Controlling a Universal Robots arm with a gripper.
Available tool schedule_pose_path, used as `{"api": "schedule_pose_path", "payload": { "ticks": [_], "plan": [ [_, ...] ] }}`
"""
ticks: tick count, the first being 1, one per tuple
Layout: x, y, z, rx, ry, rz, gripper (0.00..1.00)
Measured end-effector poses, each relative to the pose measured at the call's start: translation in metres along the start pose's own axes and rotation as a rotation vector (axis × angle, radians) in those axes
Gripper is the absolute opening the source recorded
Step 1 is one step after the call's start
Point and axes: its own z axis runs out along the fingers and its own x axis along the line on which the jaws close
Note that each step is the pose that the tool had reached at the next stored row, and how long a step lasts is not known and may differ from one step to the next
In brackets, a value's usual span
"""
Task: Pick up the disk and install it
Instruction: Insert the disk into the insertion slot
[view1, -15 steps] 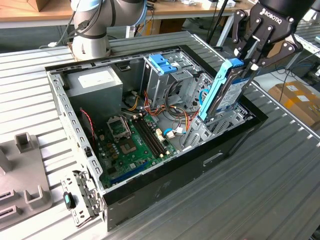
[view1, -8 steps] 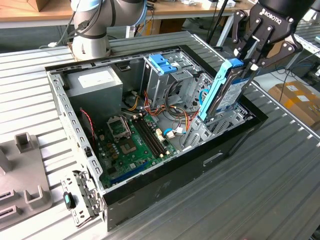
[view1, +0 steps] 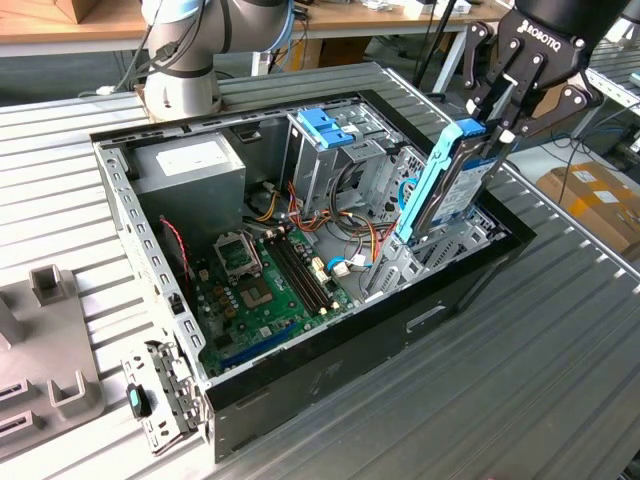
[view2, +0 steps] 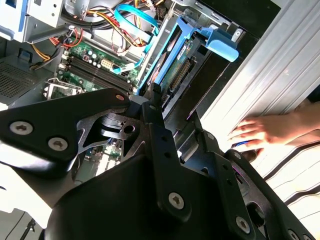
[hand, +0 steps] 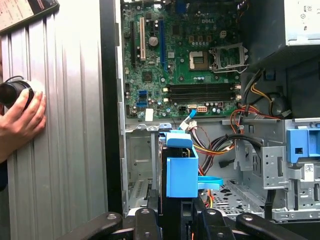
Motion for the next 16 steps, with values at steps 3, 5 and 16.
{"api": "schedule_pose_path", "payload": {
  "ticks": [3,5,16],
  "plan": [
    [0.0000,0.0000,0.0020,0.0000,0.0000,0.000,0.35],
    [0.0000,0.0000,0.0033,0.0000,0.0000,0.000,0.35],
    [0.0000,-0.0002,0.0244,0.0001,0.0014,0.000,0.35]
  ]
}}
